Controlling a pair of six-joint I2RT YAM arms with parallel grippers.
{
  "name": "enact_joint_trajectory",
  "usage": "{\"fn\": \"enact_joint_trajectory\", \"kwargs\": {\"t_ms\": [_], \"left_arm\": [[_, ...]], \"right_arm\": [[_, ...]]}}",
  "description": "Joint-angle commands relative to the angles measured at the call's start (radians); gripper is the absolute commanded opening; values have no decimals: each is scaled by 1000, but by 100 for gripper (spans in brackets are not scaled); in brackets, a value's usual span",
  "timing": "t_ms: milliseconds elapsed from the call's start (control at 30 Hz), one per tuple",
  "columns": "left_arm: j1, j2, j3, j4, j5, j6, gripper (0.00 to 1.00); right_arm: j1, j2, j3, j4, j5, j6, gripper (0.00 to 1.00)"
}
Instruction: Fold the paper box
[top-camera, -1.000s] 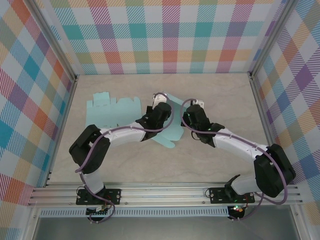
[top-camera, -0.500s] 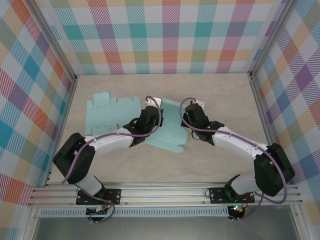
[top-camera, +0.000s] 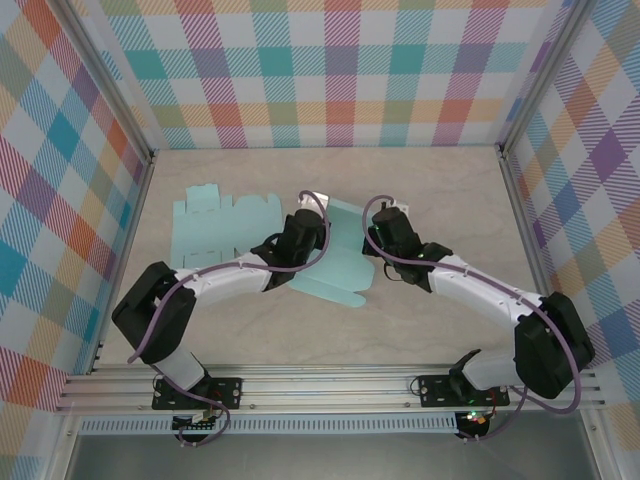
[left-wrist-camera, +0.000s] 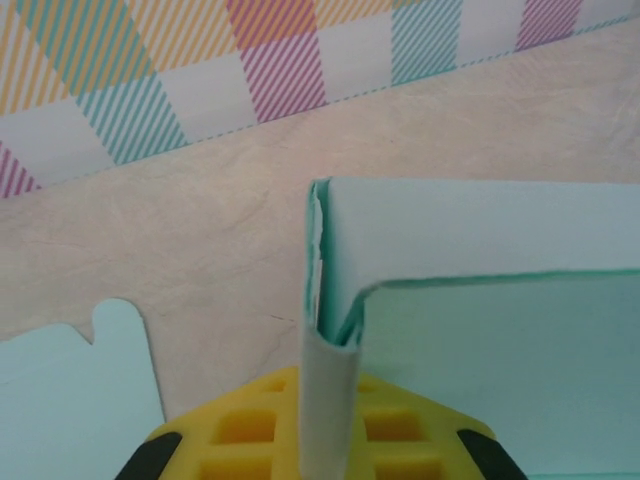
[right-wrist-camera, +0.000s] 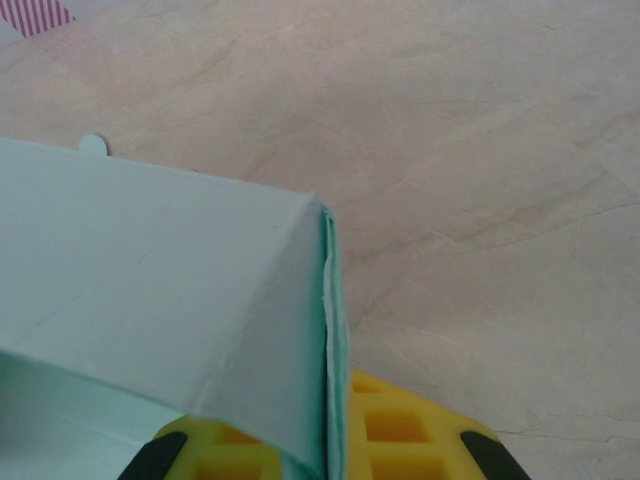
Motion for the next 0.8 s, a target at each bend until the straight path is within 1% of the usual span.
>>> {"fn": "enact_joint_trajectory", "kwargs": {"t_ms": [0,100,133,200,267,333,367,433,467,533,600,700,733,767], "left_arm": [[-32,20,52,10,-186,-29,6],[-76,50,68,1,-350,-69,5],[-84,60,79,-19,-404,-98,5],[-90,76,106,-84,-477,-162,4],[-90,83,122,-129,-483,-199,4],[-90,70,114,-128,-406,-208,5],[-92,60,108,-126,-354,-212,9],[-93,36,105,-150,-247,-225,21],[-95,26,105,-166,-216,-231,26],[-100,-2,108,-224,-143,-247,39],[-103,-37,110,-295,-96,-266,50],[-105,-110,92,-376,5,-302,68],[-105,-140,82,-397,55,-310,79],[-106,-163,75,-414,95,-320,89]], "right_arm": [[9,-12,-6,-21,1,15,0],[10,7,-4,-13,-18,19,0],[9,14,-1,-12,-24,21,0],[9,26,6,-15,-30,21,0],[9,29,9,-23,-28,19,0],[9,27,9,-35,-22,17,0],[9,28,11,-41,-15,16,0],[9,25,20,-68,-4,11,0],[9,23,27,-87,-1,7,0],[9,20,44,-135,1,2,0],[8,15,63,-192,1,-7,0],[1,10,103,-293,-30,-34,0],[-2,7,112,-327,-44,-48,0],[-7,6,122,-359,-54,-55,0]]}}
